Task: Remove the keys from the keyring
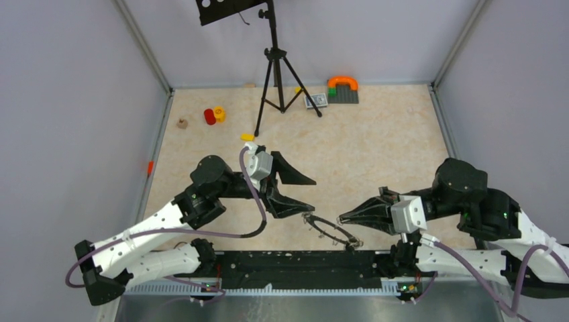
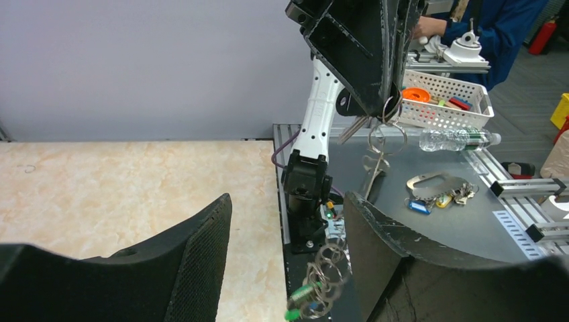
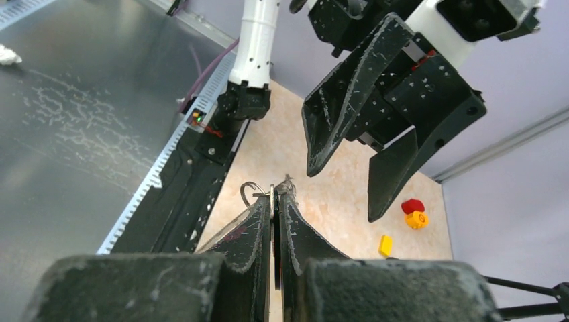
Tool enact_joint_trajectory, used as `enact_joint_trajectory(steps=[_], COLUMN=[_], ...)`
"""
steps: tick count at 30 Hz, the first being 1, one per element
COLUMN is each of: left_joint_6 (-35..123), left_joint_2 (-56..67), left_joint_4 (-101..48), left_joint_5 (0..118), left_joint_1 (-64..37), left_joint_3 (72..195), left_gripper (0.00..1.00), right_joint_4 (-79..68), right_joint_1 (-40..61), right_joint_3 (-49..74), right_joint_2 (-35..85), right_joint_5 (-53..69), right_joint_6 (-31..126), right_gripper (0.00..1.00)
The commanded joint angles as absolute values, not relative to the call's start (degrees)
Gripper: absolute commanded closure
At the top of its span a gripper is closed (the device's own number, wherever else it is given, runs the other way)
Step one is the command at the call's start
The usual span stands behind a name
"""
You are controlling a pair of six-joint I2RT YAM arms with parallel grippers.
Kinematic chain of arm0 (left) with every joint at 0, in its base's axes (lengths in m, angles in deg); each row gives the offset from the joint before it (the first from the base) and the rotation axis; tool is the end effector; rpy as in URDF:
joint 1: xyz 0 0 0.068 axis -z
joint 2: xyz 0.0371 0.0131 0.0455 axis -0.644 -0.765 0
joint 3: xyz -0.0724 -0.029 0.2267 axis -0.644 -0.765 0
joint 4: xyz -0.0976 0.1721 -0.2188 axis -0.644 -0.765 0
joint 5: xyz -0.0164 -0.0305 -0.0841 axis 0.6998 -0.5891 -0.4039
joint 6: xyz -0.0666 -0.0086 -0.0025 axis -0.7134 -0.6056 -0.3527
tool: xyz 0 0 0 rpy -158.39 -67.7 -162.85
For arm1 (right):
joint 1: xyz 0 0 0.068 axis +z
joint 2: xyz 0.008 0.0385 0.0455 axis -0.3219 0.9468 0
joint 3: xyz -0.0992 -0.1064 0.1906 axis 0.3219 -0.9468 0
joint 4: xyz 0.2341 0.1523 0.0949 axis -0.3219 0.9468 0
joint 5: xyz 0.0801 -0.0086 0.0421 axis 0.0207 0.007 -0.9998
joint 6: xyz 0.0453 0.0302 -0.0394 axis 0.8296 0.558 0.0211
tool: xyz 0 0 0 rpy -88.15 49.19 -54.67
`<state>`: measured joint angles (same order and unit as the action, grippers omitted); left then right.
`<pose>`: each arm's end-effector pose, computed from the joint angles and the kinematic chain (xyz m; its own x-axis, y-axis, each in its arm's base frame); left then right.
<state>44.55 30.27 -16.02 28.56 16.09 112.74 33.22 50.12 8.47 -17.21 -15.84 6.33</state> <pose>0.1205 -0.2402 0.3803 -0.0689 -0.1715 -0.9828 0.9928 -0.1081 -0.0507 0.0330 0.1621 0.4473 0.5196 0.0102 -0.8544 -0.8366 -0.1971 -0.5111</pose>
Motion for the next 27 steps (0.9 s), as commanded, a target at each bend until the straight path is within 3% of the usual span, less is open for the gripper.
enact_joint_trajectory(steps=[1, 10, 27], left_joint_6=[43.2, 42.9, 46.7], left_joint_2=[29.4, 29.6, 32.9], left_joint_4=[-12.5, -12.3, -19.9], left_joint_5=[26.6, 26.1, 36.5], left_joint_1=[15.9, 16.0, 16.0], left_joint_3=[113.4, 113.8, 118.0], left_gripper=[0.37, 0.41, 0.51], right_joint_4=[33.0, 33.7, 34.1], right_joint_1=[50.5, 50.5, 50.5], right_joint_3=[12.3, 13.3, 18.3], right_joint_2=[-15.5, -14.4, -8.9], right_joint_5=[-18.5, -17.7, 1.0], right_joint_6=[1.6, -2.4, 13.2], right_gripper=[1.0, 1.0, 1.0])
